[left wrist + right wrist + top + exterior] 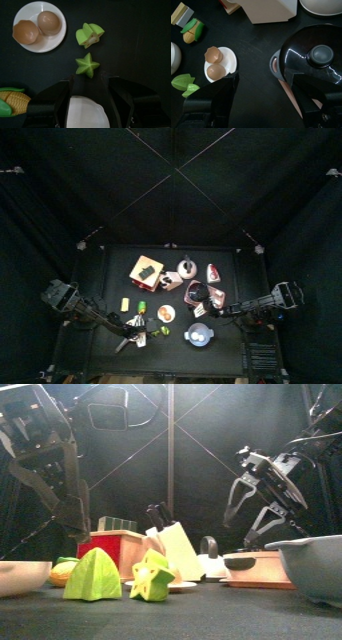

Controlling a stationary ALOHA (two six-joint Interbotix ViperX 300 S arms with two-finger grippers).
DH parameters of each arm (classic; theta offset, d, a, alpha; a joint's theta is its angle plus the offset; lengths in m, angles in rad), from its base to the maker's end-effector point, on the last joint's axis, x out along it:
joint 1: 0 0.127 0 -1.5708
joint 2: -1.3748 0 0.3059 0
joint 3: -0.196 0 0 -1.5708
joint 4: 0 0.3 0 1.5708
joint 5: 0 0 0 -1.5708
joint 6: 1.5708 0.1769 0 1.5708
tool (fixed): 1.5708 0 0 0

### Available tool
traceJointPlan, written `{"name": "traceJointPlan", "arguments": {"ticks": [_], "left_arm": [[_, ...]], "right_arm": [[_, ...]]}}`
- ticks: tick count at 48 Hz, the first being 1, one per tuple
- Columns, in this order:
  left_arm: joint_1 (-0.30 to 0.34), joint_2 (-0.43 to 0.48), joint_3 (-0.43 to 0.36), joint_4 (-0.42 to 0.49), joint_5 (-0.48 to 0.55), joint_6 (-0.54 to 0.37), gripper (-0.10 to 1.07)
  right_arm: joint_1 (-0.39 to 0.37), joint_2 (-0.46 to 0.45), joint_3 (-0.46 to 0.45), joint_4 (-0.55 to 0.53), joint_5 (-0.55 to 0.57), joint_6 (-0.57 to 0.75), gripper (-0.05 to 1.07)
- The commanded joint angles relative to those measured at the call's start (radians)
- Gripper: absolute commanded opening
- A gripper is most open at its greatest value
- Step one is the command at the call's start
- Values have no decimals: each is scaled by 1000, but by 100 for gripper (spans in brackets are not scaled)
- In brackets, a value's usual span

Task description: Grab starfruit top

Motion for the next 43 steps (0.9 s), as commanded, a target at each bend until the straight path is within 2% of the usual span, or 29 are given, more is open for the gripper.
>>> {"name": "traceJointPlan", "arguments": {"ticks": [1,15,43], "left_arm": [[2,14,-21,-2,-18,6,85],[18,38,-28,-3,-18,38,85],[41,75,-37,0,-51,38,85]], "right_arm": [[-2,-9,-20,0,2,-2,101],[-2,-3,-18,12,2,-2,101],[-5,15,-21,15,2,0,101]]}}
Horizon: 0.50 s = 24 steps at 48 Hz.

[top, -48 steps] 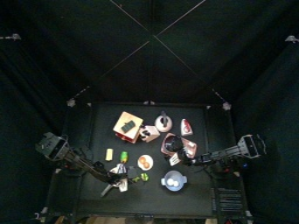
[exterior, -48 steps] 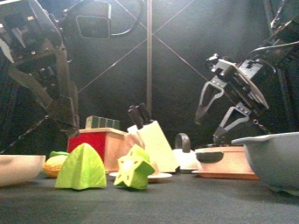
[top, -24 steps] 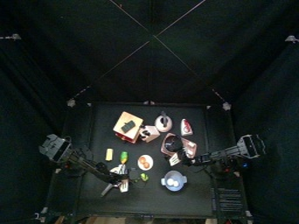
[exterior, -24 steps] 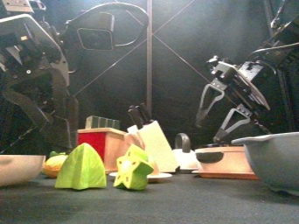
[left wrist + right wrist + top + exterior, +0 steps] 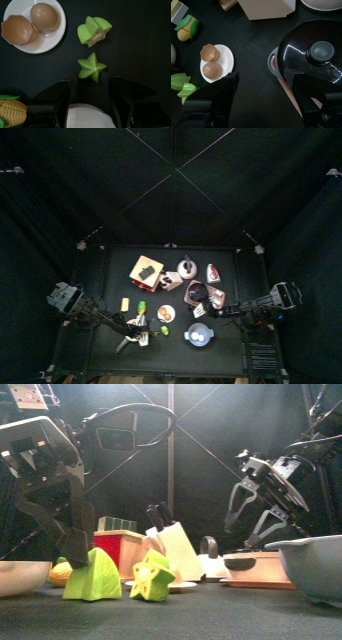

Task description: Grab starfruit top

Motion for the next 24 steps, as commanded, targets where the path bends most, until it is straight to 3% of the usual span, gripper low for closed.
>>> {"name": "traceJointPlan", "arguments": {"ticks": [1,24], "left_arm": [[3,-2,-23,3,-18,-2,85],[11,20,-23,6,-54,0,84]], "right_arm": [[0,-11,-17,-2,2,0,101],[0,3,-17,5,2,0,101]]}}
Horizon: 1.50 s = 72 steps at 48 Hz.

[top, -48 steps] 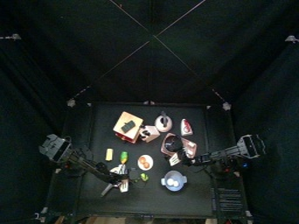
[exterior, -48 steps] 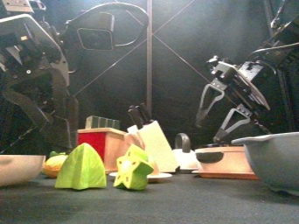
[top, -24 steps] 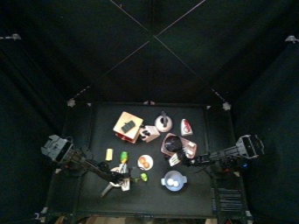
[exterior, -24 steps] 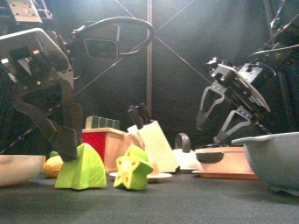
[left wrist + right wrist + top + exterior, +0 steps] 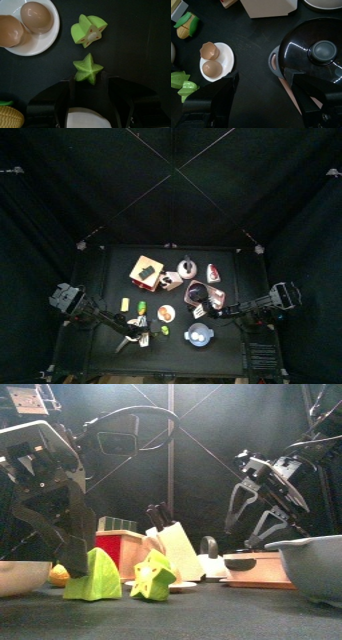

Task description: Grab starfruit top

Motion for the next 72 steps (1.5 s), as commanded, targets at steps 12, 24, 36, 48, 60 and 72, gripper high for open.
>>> {"name": "traceJointPlan", "arguments": {"ticks": [12,24,36,48,60,72], "left_arm": [[9,5,-21,3,-14,2,84],[11,6,-18,3,-14,2,83],[11,12,-15,2,-14,3,83],[12,23,-14,0,-14,2,80],[15,23,-12,0,-14,2,70],[15,14,-12,0,-6,2,65]], "right_arm": [[-3,-3,-15,3,2,3,101],[-5,-3,-17,3,2,3,101],[-5,0,-17,3,-5,5,101],[-6,2,-17,3,-5,5,101],[-6,3,-20,3,-6,5,101],[-6,3,-20,14,-8,5,101]]}}
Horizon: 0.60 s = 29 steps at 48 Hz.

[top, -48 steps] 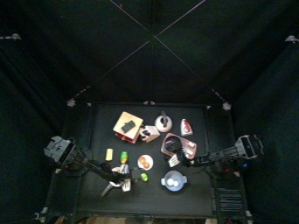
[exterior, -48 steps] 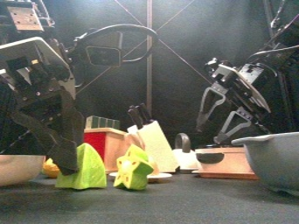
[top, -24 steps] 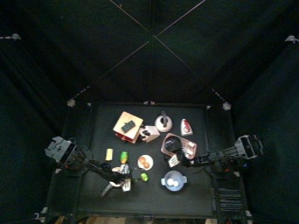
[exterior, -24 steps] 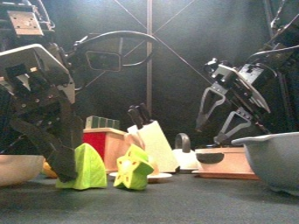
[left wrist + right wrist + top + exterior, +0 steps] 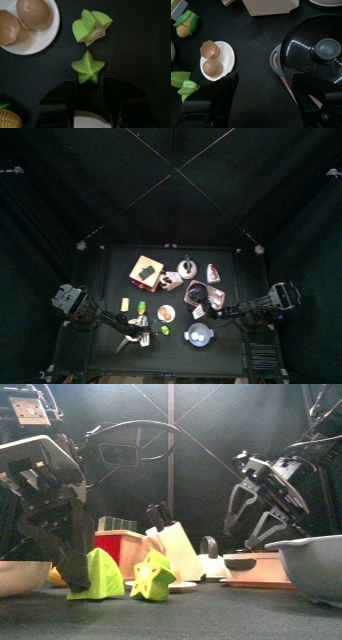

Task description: Grab starfruit top

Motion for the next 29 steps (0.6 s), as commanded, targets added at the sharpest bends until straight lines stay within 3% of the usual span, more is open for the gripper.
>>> {"name": "traceJointPlan", "arguments": {"ticks": [1,29], "left_arm": [[5,-17,-9,2,5,-2,65],[5,-120,43,-3,8,-15,65]], "right_arm": [[-6,-8,-14,6,-2,2,101],[-5,-3,-15,11,-2,0,101]]}}
